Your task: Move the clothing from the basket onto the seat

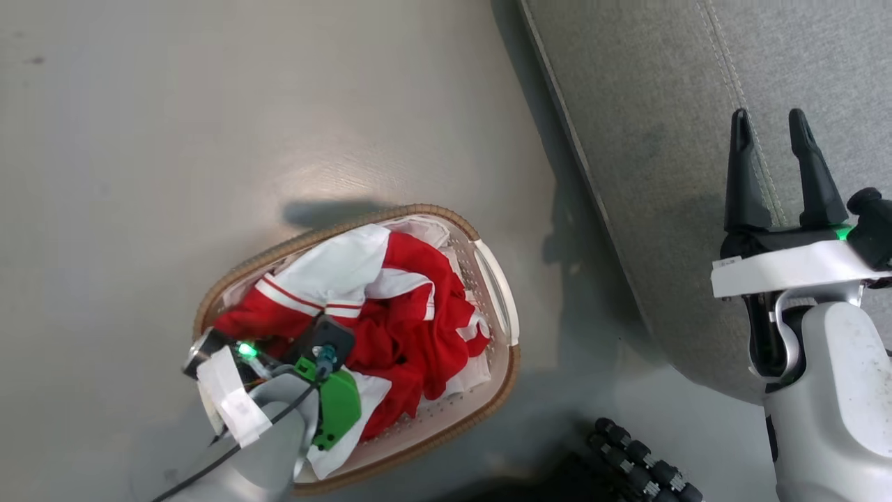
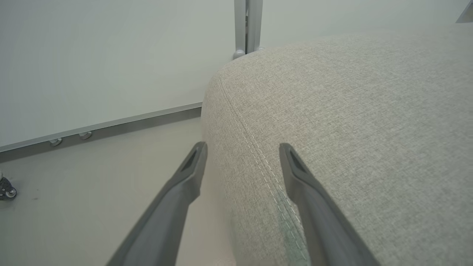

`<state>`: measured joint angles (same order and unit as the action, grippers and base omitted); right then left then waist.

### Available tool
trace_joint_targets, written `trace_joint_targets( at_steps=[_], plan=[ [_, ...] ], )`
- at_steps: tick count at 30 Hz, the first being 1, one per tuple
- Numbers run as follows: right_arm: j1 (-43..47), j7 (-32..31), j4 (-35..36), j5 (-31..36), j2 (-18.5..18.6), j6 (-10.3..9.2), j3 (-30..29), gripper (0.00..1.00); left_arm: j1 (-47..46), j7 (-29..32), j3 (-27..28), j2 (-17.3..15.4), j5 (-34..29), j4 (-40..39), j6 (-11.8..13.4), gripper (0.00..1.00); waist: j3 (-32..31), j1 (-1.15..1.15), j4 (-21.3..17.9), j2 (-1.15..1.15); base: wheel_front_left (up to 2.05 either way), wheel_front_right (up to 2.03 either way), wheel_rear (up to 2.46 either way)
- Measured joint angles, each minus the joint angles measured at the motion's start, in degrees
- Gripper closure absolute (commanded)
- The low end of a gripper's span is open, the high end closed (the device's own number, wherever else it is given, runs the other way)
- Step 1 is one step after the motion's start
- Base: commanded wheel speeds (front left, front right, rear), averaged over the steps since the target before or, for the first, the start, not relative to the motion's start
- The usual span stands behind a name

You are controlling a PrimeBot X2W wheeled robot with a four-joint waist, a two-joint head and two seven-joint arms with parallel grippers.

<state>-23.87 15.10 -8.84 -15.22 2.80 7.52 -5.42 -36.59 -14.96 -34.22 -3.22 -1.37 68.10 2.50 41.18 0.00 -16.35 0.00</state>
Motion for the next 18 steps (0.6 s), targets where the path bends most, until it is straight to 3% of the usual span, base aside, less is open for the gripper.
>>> trace_joint_targets(
  at_steps=[7, 18],
  plan=[
    [2.5, 0.0, -1.7, 2.1, -0.1, 0.0, 0.6, 0.0, 4.5, -0.1, -2.5, -0.4, 0.4, -12.2, -2.8, 1.0, -4.7, 0.0, 2.1, 0.0, 0.0, 0.0, 0.0],
    [9.2, 0.0, -3.9, 6.8, -0.1, 0.0, 0.1, 0.0, 8.5, -0.1, -4.5, -2.3, 1.3, -23.5, -5.5, 1.0, -15.7, 0.0, 6.2, 0.0, 0.0, 0.0, 0.0]
  ],
)
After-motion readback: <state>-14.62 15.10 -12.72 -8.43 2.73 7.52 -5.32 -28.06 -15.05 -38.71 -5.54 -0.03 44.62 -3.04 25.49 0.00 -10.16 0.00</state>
